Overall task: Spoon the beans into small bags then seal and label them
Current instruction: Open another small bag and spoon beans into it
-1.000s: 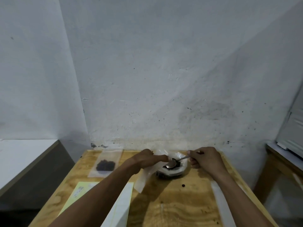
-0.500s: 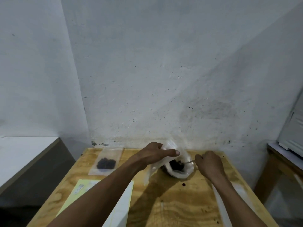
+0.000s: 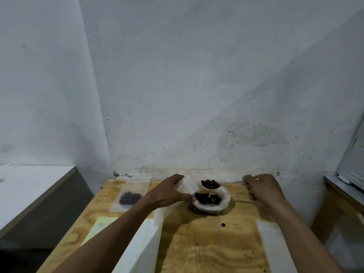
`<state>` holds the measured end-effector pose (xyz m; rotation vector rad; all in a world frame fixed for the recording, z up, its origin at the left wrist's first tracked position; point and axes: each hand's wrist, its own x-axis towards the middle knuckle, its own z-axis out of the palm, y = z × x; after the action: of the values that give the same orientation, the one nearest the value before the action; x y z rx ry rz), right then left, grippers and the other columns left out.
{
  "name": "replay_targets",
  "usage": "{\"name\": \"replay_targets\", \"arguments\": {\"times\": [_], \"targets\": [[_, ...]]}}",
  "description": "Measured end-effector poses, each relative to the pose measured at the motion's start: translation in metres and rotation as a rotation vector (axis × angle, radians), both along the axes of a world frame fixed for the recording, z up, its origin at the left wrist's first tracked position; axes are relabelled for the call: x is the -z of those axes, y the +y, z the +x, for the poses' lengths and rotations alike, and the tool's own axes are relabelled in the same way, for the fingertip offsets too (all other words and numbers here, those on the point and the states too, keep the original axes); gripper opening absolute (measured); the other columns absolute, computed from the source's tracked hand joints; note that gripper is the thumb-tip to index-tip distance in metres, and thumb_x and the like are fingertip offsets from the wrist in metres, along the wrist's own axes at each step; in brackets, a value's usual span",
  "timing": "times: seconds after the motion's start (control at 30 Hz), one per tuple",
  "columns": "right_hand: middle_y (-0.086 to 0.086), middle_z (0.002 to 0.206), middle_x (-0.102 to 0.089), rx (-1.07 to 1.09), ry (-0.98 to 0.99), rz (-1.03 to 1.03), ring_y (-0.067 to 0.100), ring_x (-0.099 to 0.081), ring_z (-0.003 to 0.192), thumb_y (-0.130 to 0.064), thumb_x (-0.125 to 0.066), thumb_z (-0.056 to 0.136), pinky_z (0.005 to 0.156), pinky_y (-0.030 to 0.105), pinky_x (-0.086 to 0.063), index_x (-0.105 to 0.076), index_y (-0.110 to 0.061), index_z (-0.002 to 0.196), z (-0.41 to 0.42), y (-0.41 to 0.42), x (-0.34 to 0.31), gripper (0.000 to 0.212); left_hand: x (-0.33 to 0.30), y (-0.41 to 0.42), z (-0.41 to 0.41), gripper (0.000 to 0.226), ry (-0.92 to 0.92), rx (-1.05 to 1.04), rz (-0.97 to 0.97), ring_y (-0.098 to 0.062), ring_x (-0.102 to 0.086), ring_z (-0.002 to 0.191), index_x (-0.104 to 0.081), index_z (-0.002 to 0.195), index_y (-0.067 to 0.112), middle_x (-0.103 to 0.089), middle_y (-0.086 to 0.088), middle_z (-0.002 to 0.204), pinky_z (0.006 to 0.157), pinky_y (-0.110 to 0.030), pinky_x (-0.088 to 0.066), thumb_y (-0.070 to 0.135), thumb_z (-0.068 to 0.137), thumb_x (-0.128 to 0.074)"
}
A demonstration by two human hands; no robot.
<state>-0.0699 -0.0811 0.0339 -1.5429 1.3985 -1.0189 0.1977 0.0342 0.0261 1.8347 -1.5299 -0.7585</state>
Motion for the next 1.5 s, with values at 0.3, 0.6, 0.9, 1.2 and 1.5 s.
{"name": "replay_targets", "arguments": {"times": [0.3,0.6,0.9,1.2,1.5], "targets": [[0.004,0.057,-0.067,-0.197,0.264,-0.294,0.020,-0.059,0.050,-0.026,-0.062,0.095,0.058,0.032,-0.049,-0.074,-0.004,0.069,0.038,0.030,-0.051,0.036,0.004,-0.008,-0.006,0.077,-0.005,0.028,0.005,-0.010,-0.056,0.107,-0.052,0.139,0.023,-0.059,0.005,0.131,0.082,-0.025,-0.046,0.048,0.073,-0.085],[0.010,0.048,-0.052,-0.021,0.501,-0.410,0.023,-0.049,0.044,-0.024,-0.056,0.095,0.046,0.029,-0.031,-0.054,-0.003,0.055,0.022,0.010,-0.034,0.045,-0.003,-0.012,-0.001,0.087,0.169,0.006,0.122,-0.019,-0.051,0.124,-0.050,0.143,0.021,-0.052,0.006,0.140,0.101,-0.032,-0.043,0.057,0.071,-0.083],[0.003,0.048,-0.037,0.038,0.538,-0.165,0.018,-0.035,0.043,-0.022,-0.054,0.097,0.047,0.026,-0.018,-0.036,-0.011,0.053,0.023,0.011,0.034,0.049,-0.014,-0.029,-0.031,0.042,0.164,0.035,0.103,-0.011,-0.069,0.095,-0.076,0.100,0.021,-0.075,0.008,0.100,0.088,-0.032,-0.057,0.046,0.069,-0.087],[0.019,0.062,-0.061,0.037,0.205,0.016,0.025,-0.050,0.053,-0.025,-0.056,0.099,0.053,0.029,-0.028,-0.074,0.010,0.085,0.009,0.012,0.038,0.042,-0.007,-0.017,0.004,0.067,0.002,-0.029,0.043,-0.014,-0.061,0.104,-0.061,0.122,0.023,-0.065,0.007,0.116,0.085,-0.029,-0.051,0.054,0.069,-0.086],[0.002,0.068,-0.064,-0.074,0.144,-0.121,0.023,-0.059,0.067,-0.031,-0.060,0.097,0.062,0.030,-0.041,-0.071,-0.016,0.068,0.029,0.017,-0.035,0.034,0.004,-0.005,0.023,0.089,-0.208,-0.033,-0.009,-0.016,-0.054,0.111,-0.051,0.141,0.022,-0.057,0.001,0.135,0.087,-0.029,-0.046,0.056,0.066,-0.084]]}}
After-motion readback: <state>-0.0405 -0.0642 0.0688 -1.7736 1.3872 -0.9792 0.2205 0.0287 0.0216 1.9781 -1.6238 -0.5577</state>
